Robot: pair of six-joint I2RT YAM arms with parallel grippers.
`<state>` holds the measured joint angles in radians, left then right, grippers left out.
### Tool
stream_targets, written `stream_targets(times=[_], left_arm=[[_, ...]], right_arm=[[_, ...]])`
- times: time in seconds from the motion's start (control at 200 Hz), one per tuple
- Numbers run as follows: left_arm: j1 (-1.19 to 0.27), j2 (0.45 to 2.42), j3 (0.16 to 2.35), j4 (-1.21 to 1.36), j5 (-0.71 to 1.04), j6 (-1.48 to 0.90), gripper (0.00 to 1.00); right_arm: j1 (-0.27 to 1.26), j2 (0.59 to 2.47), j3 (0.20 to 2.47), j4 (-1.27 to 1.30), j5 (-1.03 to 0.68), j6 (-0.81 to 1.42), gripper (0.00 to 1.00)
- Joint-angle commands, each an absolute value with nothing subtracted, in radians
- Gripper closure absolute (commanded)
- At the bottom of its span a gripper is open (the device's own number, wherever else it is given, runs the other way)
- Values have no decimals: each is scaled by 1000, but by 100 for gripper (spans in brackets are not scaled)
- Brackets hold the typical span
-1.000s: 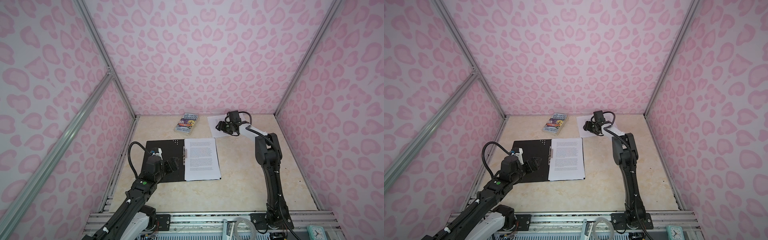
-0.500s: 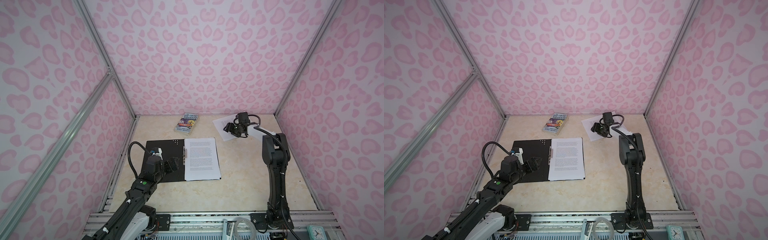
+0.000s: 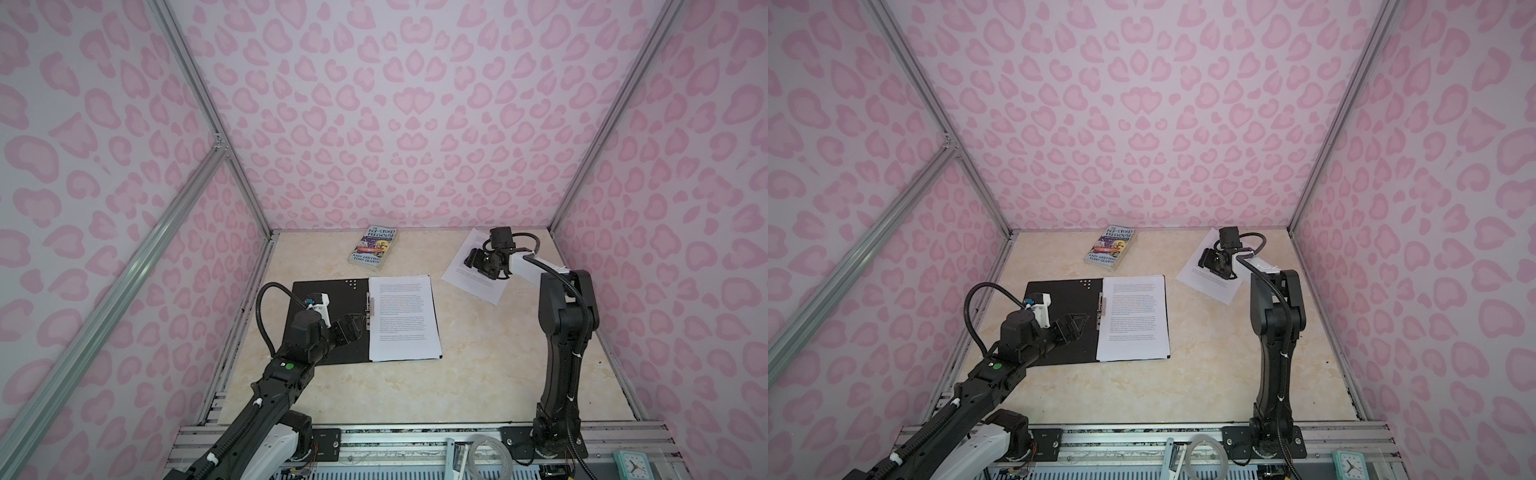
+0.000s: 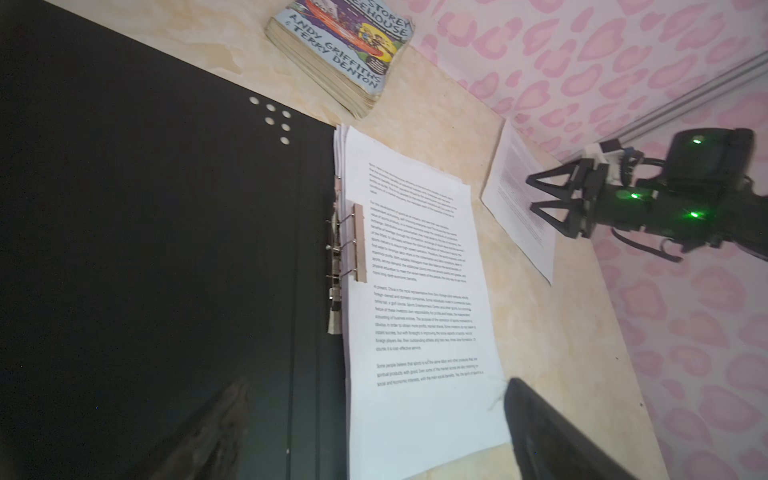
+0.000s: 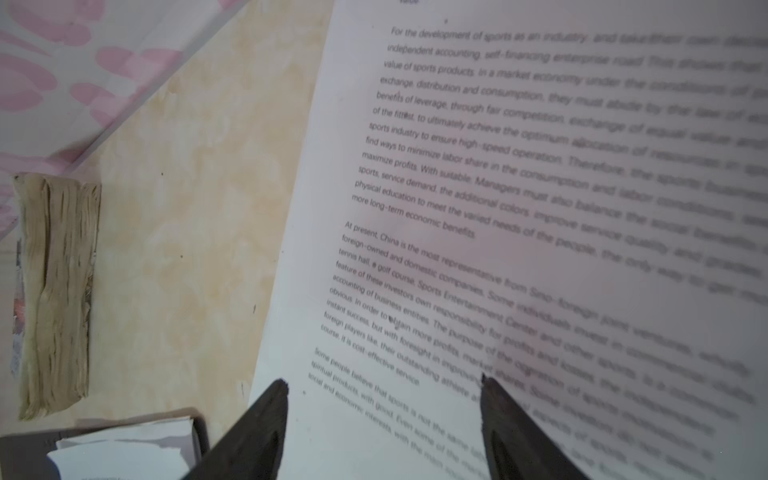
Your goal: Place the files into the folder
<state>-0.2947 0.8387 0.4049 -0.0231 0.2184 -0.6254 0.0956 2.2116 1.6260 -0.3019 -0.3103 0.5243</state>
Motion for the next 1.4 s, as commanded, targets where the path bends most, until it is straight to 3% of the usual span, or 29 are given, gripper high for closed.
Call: stream_targets(times=[0.0,0.24,0.53,0.695,0.82,0.93,1.01,1.165,1.395], left_arm=[[-301,867,398,113,370,-622,3],[-340,929,380,292,556,-645,3],[-376,950,390,296,563,-652,3],[-413,935,393,299,571,-662,3],[-460,928,402,308,572,-669,3],[-555,955,428,299,516,-644,3],[-649,1025,473,290,475,-637,3],[-814,1255,627,234,440,-636,1],[-892,1672,973,3,389,-600,2]], right_arm=[[106,2275,1708,-366,-329,485,27],[99,2293,1647,-411,-383,543,28],[86,1847,954,-14,-443,698,28],[104,1595,619,54,-439,698,28],[111,1397,516,7,-441,649,28],[100,1266,546,-101,-345,583,27],[80,1220,563,-130,-252,604,26],[8,1221,551,-118,-259,593,26],[-27,1200,439,-8,-258,653,26]])
